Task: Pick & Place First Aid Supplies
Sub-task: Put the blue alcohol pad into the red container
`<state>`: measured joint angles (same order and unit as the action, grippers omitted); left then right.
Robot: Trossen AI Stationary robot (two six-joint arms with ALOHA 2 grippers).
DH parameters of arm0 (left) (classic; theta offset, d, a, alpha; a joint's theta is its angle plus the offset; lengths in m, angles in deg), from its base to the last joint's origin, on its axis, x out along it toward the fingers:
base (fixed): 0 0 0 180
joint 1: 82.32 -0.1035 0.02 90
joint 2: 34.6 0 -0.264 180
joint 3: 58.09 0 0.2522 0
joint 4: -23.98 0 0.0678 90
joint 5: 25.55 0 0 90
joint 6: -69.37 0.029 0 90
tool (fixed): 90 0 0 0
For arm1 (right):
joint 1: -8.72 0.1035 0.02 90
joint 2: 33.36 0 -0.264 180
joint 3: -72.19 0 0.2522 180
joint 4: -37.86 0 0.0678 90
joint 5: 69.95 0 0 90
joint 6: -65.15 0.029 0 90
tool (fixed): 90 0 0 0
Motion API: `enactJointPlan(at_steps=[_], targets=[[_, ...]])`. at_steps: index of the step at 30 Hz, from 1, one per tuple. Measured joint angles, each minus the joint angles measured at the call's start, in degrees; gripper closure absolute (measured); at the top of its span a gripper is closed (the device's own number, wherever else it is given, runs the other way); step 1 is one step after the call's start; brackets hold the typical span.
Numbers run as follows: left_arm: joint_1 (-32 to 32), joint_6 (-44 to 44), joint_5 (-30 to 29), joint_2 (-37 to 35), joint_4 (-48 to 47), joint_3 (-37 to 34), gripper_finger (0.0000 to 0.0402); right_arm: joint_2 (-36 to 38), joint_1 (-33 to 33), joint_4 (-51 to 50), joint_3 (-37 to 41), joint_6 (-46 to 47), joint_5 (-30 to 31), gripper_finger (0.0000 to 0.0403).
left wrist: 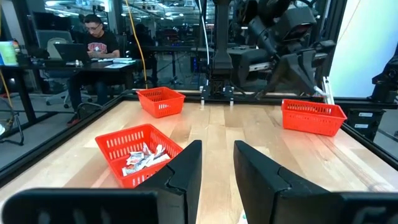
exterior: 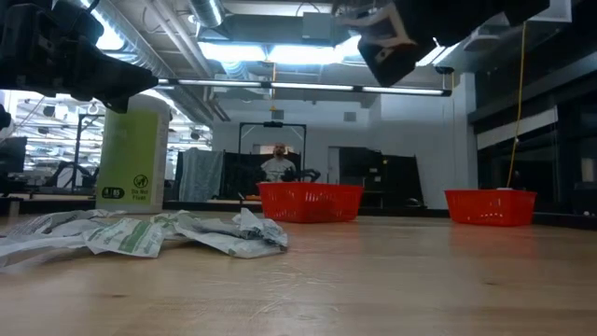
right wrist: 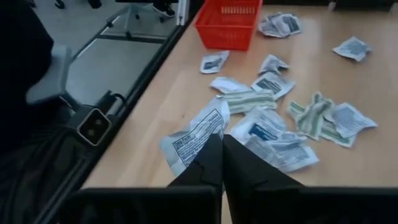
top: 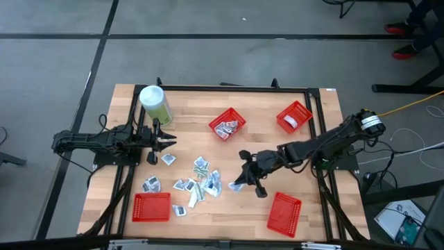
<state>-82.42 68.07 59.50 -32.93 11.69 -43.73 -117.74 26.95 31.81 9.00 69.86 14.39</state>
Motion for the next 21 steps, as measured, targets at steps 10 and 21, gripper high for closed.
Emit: enactJointPlan(at_steps=[10, 21], targets=[[0.0, 0.0, 0.0, 0.0, 0.0, 0.0, 0.0313, -0.2, 4.1, 0.8, 0.0, 7.5, -2.8, 0.0396], [0.0, 0.0, 0.0, 0.0, 0.0, 0.0, 0.0313, -0.3, 10.2, -3.3, 0.0, 26.3, -7.5, 0.0384]])
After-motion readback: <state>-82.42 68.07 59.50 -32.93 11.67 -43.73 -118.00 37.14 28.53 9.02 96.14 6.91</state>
